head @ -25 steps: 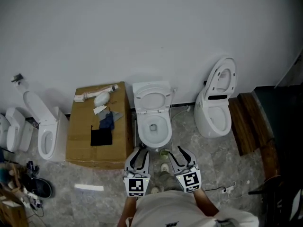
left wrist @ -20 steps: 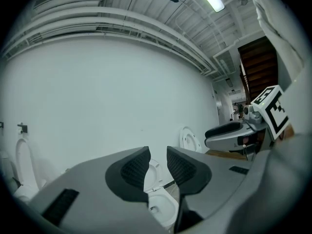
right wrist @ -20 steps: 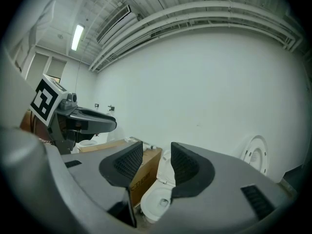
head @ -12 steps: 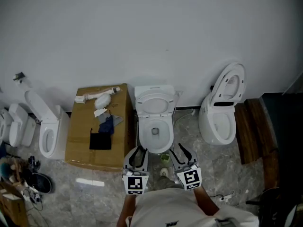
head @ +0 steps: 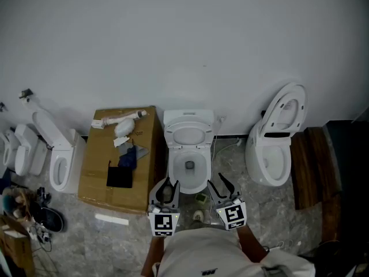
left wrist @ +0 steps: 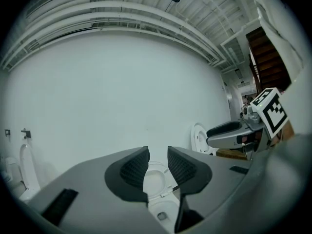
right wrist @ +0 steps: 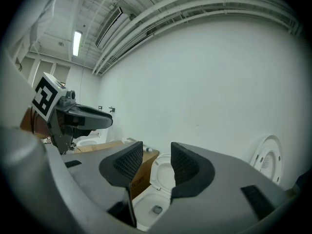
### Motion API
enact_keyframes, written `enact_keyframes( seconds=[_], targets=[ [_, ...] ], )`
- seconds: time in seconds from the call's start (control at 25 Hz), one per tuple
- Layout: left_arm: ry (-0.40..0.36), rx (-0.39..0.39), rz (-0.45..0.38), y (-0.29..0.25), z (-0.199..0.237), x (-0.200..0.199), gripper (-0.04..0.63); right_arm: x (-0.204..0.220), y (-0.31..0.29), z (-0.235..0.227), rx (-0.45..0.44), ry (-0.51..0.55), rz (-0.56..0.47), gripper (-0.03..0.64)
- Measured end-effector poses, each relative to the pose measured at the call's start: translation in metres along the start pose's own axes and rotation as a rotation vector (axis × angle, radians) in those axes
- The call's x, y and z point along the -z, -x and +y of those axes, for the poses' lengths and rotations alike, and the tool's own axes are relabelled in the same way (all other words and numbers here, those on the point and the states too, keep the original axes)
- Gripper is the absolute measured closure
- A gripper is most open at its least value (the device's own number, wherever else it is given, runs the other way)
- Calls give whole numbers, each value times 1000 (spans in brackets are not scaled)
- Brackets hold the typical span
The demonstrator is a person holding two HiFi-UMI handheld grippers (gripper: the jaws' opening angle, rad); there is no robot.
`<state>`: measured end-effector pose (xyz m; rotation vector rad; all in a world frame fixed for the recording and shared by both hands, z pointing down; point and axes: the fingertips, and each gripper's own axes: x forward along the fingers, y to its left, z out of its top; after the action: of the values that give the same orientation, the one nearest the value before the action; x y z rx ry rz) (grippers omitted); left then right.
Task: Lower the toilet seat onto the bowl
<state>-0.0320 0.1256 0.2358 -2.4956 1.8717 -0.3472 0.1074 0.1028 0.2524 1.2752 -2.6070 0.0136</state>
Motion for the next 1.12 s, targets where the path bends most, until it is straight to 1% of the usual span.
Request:
enact_keyframes(
  seconds=[0.28, 0.6, 0.72, 0.88, 1.12],
  targets=[
    [3, -9, 31, -29, -3, 2, 460, 0, -21, -24, -22, -20, 18, 434],
    [-1, -5, 47, -52, 0, 8, 460, 6, -43, -36, -32, -50, 45, 434],
    [6, 1, 53, -64, 5, 11, 460, 9, -55, -42, -25, -50, 46, 434],
    [10, 16, 57, -84, 13, 15, 460, 12, -70, -50, -15, -56, 72, 434],
    [9, 52, 63, -127, 35, 24, 460, 20, -109, -63, 3, -65, 101, 434]
  ],
)
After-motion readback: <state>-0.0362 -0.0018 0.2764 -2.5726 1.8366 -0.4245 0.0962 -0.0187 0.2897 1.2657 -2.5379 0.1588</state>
